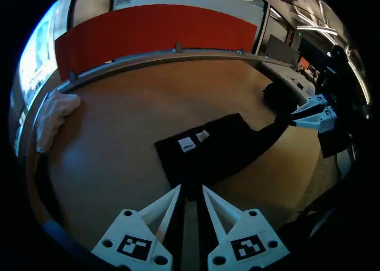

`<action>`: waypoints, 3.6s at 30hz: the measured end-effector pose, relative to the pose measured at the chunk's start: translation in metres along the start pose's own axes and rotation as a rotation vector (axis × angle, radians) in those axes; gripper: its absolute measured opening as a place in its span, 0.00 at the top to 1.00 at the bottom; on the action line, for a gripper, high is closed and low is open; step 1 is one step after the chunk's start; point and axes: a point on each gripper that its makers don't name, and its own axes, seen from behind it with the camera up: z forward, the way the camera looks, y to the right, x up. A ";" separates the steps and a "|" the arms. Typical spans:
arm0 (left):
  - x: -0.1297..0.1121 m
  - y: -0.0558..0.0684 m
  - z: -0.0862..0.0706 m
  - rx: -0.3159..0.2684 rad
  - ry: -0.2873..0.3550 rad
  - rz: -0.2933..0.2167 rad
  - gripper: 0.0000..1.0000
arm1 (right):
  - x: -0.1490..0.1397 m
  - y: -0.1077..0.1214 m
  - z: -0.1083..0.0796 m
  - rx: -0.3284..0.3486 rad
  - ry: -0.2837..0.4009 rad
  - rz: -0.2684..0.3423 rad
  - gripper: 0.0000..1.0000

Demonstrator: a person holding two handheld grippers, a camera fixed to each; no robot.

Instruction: Fold towel

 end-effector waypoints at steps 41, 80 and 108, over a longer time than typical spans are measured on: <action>-0.002 -0.043 0.100 0.025 -0.080 0.001 0.85 | -0.018 0.052 0.088 -0.029 -0.104 0.078 0.86; 0.002 -0.087 0.133 0.162 -0.096 0.033 0.28 | -0.027 0.096 0.128 -0.146 -0.145 0.079 0.32; 0.024 -0.108 0.123 0.236 -0.044 0.005 0.08 | -0.006 0.120 0.121 -0.214 -0.079 0.071 0.08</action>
